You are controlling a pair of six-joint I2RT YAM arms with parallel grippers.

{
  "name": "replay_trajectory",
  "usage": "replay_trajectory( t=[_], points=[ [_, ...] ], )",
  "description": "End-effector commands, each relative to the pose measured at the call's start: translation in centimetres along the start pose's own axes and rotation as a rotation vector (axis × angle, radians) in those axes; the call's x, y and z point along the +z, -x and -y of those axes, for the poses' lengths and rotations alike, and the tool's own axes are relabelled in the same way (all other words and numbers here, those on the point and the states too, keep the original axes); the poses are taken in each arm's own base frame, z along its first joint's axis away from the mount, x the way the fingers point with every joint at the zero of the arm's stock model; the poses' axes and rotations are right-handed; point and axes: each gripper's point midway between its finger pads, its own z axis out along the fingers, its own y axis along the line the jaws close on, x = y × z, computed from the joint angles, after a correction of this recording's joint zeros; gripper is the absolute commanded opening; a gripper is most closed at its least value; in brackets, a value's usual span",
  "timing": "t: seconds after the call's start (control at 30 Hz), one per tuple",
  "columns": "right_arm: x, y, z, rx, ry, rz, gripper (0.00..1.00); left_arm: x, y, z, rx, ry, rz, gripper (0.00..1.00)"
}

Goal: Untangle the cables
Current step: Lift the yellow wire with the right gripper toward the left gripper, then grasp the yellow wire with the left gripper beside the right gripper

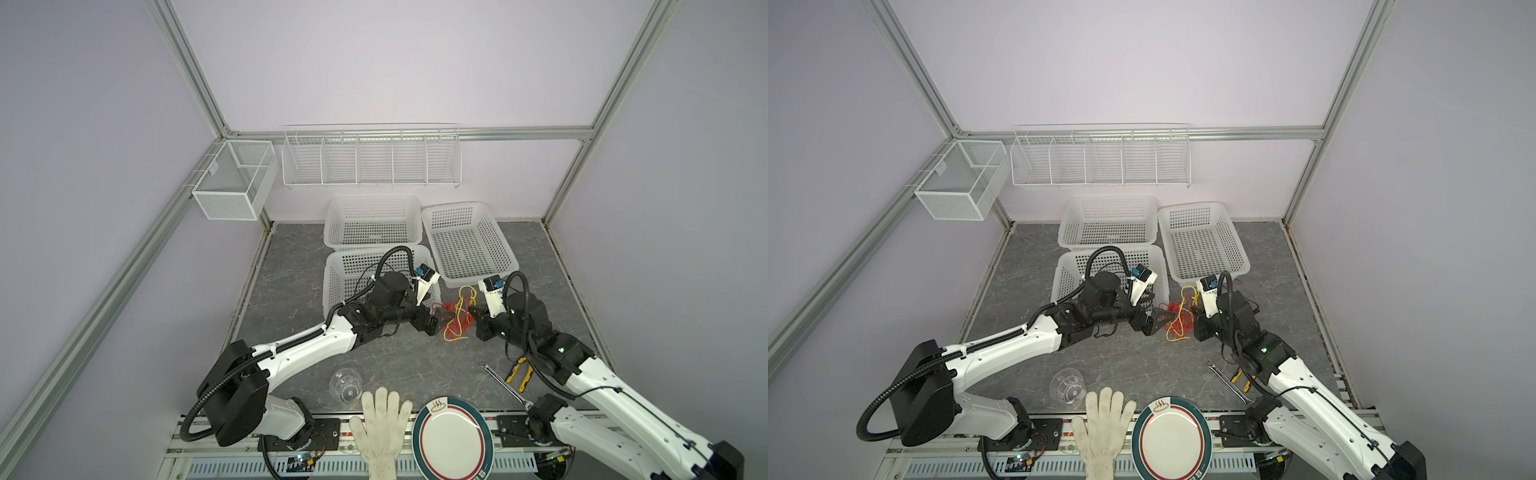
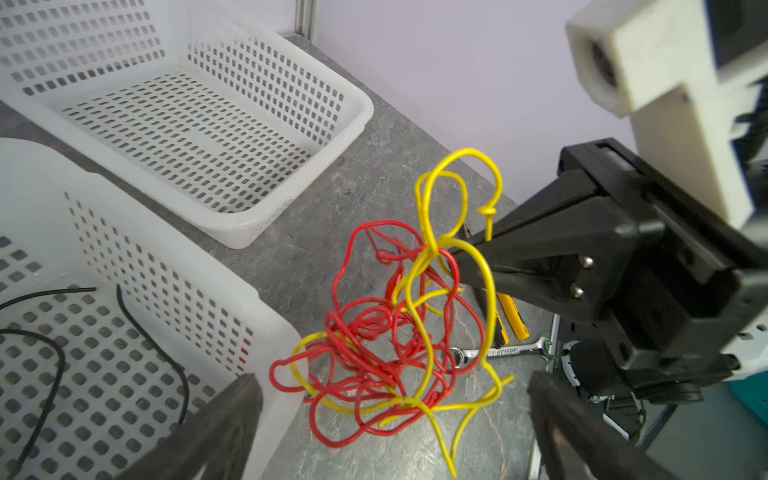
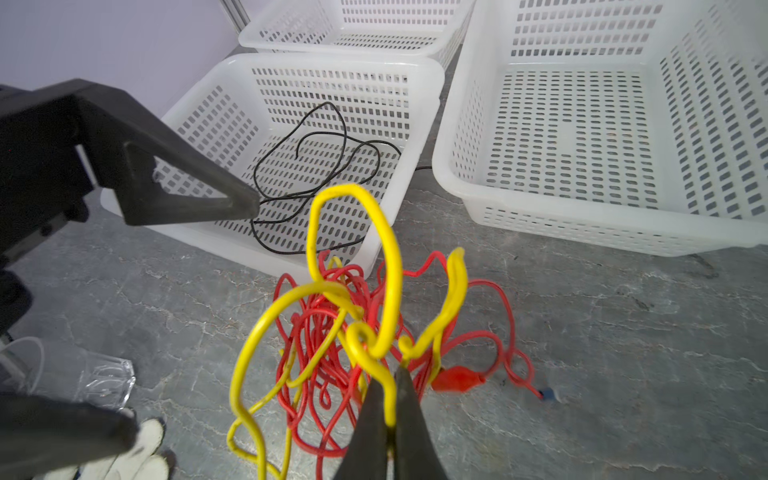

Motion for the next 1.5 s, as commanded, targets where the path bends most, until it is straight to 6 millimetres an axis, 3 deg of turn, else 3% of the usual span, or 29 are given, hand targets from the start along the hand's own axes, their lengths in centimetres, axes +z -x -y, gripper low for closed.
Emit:
replay_trajectory(
  t=[0.0,0.2,0.37,0.53,0.77,1.0,1.2,1.47],
  points=[
    [0.0,0.2,0.3,-0.009,-0.022,0.021,0.06,-0.1,2.3,2.3,0.037,-0.072,0.059,0.99],
    [0.0,0.1,0.2,0.000,-0.015,0.023,0.06,2.0,1.9,2.8,0.016,-0.068,0.034,0.94],
    [-0.1,0.0,0.1,0.011,-0.006,0.024,0.06,3.8,1.9,2.7,-0.017,-0.076,0.020,0.79],
    [-0.2,0.1,-0.1,0.016,0.008,0.033,0.06,5.0,2.0,2.8,-0.026,-0.079,0.010,0.50],
    [0.2,-0.6,0.8,0.022,-0.038,0.017,0.07,5.4,2.1,2.9,-0.030,-0.084,0.008,0.01],
    [1.5,-2.3,3.7,0.051,-0.206,-0.047,0.06,4.5,2.6,3.4,-0.019,-0.096,0.024,0.00],
    [3.6,-5.0,6.2,0.072,-0.346,-0.157,0.06,2.7,3.7,4.8,0.011,-0.145,0.065,0.00],
    [5.5,-8.3,9.3,0.099,-0.514,-0.276,0.06,-1.5,5.9,7.2,0.094,-0.205,0.146,0.00]
  ],
)
